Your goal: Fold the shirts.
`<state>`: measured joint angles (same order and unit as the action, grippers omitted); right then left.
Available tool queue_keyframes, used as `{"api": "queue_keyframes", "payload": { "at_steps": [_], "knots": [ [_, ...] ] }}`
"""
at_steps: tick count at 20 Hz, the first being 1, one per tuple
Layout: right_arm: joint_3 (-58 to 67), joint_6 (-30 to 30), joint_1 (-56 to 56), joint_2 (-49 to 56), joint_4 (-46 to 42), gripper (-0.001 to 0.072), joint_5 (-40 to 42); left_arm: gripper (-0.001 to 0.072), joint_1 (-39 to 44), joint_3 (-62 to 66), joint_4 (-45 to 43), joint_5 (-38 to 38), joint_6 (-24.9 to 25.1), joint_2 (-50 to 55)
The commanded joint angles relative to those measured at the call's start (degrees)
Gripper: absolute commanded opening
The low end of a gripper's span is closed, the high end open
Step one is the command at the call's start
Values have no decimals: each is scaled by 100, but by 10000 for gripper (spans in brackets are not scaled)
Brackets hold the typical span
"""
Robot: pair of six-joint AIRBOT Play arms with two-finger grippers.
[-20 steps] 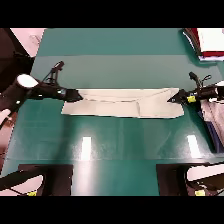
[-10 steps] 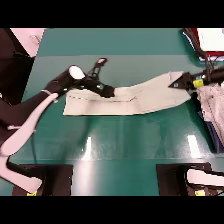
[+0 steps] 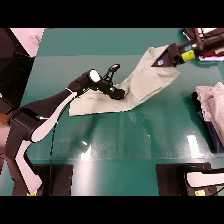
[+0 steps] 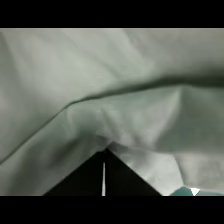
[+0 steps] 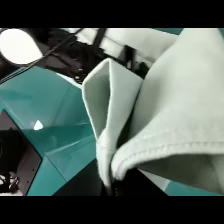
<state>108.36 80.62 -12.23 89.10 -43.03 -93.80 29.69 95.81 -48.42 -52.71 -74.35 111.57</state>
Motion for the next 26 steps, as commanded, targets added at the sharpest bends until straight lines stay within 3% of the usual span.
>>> {"api": "queue_keyframes", "payload": {
  "at_steps": [1, 5, 7, 14, 18, 20, 22, 24, 26],
  "knots": [
    [927, 229, -601, 525, -4, 15, -125, 24, -94, 50, -55, -52, -70, 37],
    [787, 195, -1019, 680, 0, 15, 282, 24, -476, 72, -107, -614, -17, -262],
    [601, -120, -1211, 682, 0, 14, 597, 23, -822, 72, -164, -804, -11, -579],
    [920, -603, -2205, 1394, 0, 16, 1665, 25, -2575, 74, -782, -1801, 433, -2332],
    [922, -1351, -3005, 2232, 0, 33, 3016, 25, -3469, 72, -848, -2146, 426, -3161],
    [927, -1799, -3432, 2586, 120, 359, 3862, 25, -3709, 72, -848, -2173, 424, -3392],
    [925, -2039, -3705, 2691, 334, 581, 4315, 25, -3821, 74, -844, -2229, 424, -3488],
    [918, -2041, -3652, 2494, 22, 599, 4022, 25, -3818, 72, -850, -2444, 424, -3497],
    [616, -1615, -3320, 2085, -616, 587, 3204, 25, -3818, 72, -846, -2643, 424, -3497]
  ]
}}
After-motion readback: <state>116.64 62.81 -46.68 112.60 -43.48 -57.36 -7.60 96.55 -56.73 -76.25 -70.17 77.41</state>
